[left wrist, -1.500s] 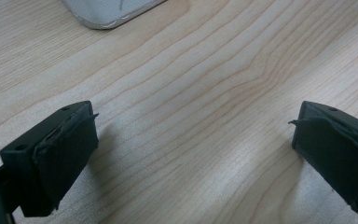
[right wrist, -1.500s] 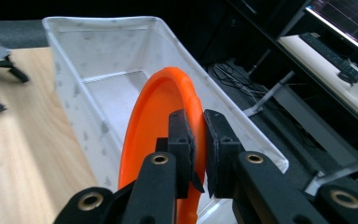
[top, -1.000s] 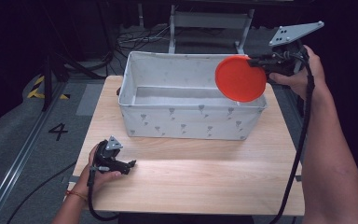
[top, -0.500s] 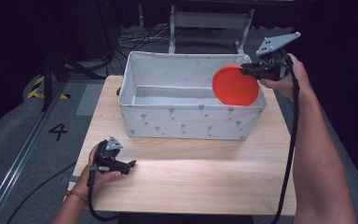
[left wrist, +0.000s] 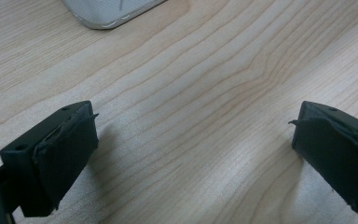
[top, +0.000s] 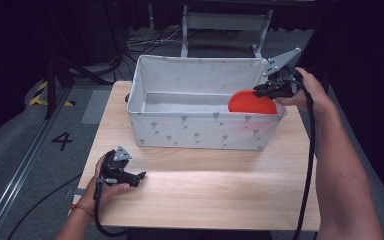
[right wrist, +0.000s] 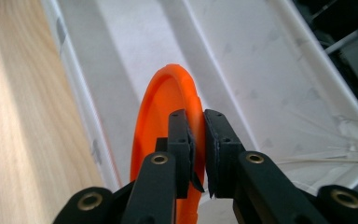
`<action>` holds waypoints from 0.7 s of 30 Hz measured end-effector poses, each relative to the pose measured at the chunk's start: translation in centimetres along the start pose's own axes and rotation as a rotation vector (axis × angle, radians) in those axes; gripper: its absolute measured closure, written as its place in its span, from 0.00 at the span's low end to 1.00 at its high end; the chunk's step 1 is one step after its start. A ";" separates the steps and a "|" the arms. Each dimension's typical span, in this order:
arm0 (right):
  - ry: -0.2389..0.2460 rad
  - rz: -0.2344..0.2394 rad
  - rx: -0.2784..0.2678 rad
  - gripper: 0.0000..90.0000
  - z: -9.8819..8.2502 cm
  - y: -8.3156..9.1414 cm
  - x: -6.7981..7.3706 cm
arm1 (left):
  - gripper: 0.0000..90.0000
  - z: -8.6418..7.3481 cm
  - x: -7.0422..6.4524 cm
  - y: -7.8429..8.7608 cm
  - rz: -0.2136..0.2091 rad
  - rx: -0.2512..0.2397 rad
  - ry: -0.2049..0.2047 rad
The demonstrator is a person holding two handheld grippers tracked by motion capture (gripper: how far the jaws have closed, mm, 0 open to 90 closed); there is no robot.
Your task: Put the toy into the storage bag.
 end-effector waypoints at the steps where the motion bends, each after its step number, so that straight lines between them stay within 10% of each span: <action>1: 0.007 0.013 0.023 0.91 -0.1 -0.3 0.1 | 0.01 0.0 0.0 0.0 0.000 0.001 0.000; 21: 0.114 0.168 0.289 0.90 0.3 -3.8 2.1 | 0.01 0.0 0.0 0.0 0.000 0.000 0.000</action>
Point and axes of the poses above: each handheld gripper's, and its own axes: y roughly backward along the jaws, z roughly out of its top, x roughly to its left, the point moved 6 cm from there along -y, roughly forward along the jaws
